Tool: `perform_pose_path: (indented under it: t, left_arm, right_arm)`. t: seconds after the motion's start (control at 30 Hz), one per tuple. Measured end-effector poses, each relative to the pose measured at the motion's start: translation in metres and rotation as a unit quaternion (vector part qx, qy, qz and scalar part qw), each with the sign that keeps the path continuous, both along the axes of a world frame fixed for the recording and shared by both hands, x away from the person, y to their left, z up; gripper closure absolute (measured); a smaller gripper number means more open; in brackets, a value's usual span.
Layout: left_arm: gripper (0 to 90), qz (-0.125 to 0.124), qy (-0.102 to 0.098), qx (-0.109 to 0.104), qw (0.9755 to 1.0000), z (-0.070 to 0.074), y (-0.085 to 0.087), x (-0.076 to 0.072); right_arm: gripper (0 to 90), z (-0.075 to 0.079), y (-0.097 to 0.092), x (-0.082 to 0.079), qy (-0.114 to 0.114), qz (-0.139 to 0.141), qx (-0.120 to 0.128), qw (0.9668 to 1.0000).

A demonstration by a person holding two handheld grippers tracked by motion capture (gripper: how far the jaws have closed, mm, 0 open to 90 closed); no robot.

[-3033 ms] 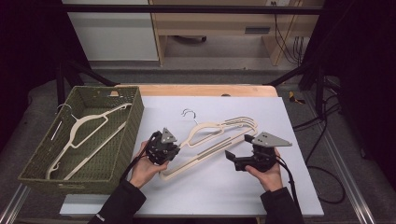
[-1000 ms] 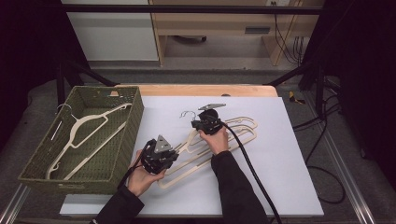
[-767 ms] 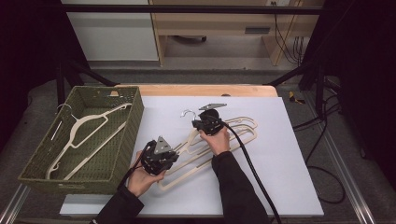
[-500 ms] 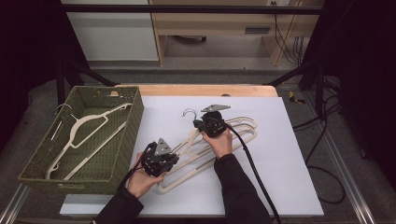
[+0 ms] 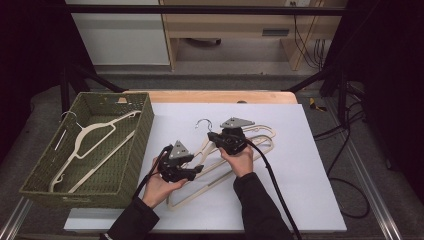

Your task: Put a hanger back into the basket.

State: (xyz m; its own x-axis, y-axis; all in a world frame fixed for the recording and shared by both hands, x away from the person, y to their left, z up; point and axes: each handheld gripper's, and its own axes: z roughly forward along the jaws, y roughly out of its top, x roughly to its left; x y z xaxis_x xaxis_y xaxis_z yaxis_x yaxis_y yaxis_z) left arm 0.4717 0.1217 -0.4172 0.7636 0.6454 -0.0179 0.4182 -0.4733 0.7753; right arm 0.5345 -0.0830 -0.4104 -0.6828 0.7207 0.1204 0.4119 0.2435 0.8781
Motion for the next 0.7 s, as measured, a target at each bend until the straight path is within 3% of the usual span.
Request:
perform_pose_path:
  t: [0.1,0.33,0.37,0.53,0.7]
  left_arm:
    - [45.8,-0.001,0.005,-0.005,1.0000,0.002,-0.009,0.006]
    - [57.6,0.000,0.023,-0.010,0.9997,0.001,-0.021,0.016]
    - [63.5,-0.002,0.033,-0.017,0.9993,0.000,-0.021,0.016]
    - [78.4,-0.016,0.039,-0.028,0.9987,0.001,-0.024,0.012]
    - [82.0,-0.014,0.040,-0.036,0.9985,0.004,-0.024,0.008]
  right_arm:
    - [89.3,0.002,-0.002,-0.006,-0.009,0.005,0.007,0.9999]
    - [89.2,0.006,-0.009,-0.018,-0.020,0.017,0.017,0.9995]
    - [89.1,0.007,-0.011,-0.021,-0.022,0.020,0.020,0.9994]
    - [89.0,0.009,-0.015,-0.028,-0.028,0.024,0.024,0.9990]
    - [87.2,0.014,-0.019,-0.034,-0.035,0.030,0.017,0.9988]
